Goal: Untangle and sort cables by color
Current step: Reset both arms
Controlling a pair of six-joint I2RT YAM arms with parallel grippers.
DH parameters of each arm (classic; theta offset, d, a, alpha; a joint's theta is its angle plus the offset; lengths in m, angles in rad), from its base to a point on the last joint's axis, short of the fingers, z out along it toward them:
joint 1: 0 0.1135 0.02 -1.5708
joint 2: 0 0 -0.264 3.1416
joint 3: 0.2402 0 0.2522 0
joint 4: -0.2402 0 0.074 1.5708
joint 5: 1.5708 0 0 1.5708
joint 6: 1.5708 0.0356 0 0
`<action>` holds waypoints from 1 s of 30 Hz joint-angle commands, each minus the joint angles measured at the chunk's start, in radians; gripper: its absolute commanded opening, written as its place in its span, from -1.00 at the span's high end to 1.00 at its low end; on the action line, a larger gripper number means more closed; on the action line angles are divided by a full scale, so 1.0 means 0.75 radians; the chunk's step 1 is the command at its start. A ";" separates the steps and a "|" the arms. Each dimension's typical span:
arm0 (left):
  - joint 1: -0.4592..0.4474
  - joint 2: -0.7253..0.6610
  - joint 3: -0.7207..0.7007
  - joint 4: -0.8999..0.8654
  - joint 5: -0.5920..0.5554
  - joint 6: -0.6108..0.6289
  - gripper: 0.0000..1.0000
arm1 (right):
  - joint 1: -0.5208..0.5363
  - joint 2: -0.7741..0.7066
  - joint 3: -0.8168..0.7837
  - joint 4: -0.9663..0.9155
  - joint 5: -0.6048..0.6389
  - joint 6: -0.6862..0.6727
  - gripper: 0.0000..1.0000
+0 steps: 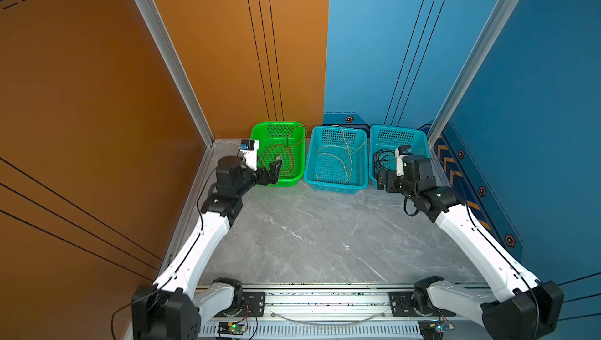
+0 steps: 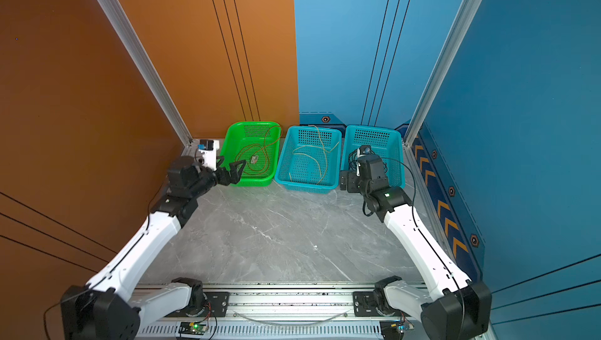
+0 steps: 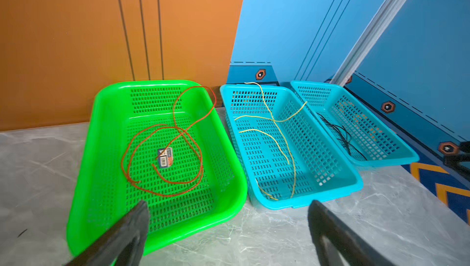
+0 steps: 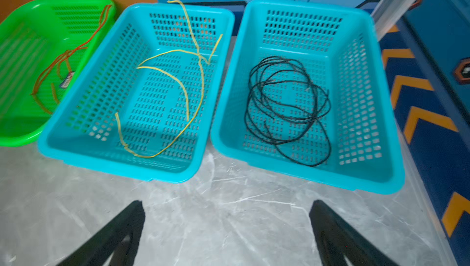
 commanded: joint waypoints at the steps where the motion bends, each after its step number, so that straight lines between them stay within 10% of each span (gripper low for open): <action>1: -0.019 -0.079 -0.318 0.244 -0.241 0.068 -0.95 | -0.024 -0.069 -0.213 0.247 0.165 -0.094 -1.00; 13: 0.079 -0.013 -0.619 0.535 -0.429 0.181 -0.95 | -0.222 0.051 -0.968 1.443 0.123 -0.092 -1.00; 27: 0.245 0.379 -0.606 0.922 -0.322 0.130 -0.95 | -0.325 0.624 -0.997 2.230 -0.009 -0.179 -1.00; 30: 0.251 0.441 -0.573 0.930 -0.296 0.165 -0.95 | -0.354 0.535 -0.911 1.922 -0.057 -0.160 -1.00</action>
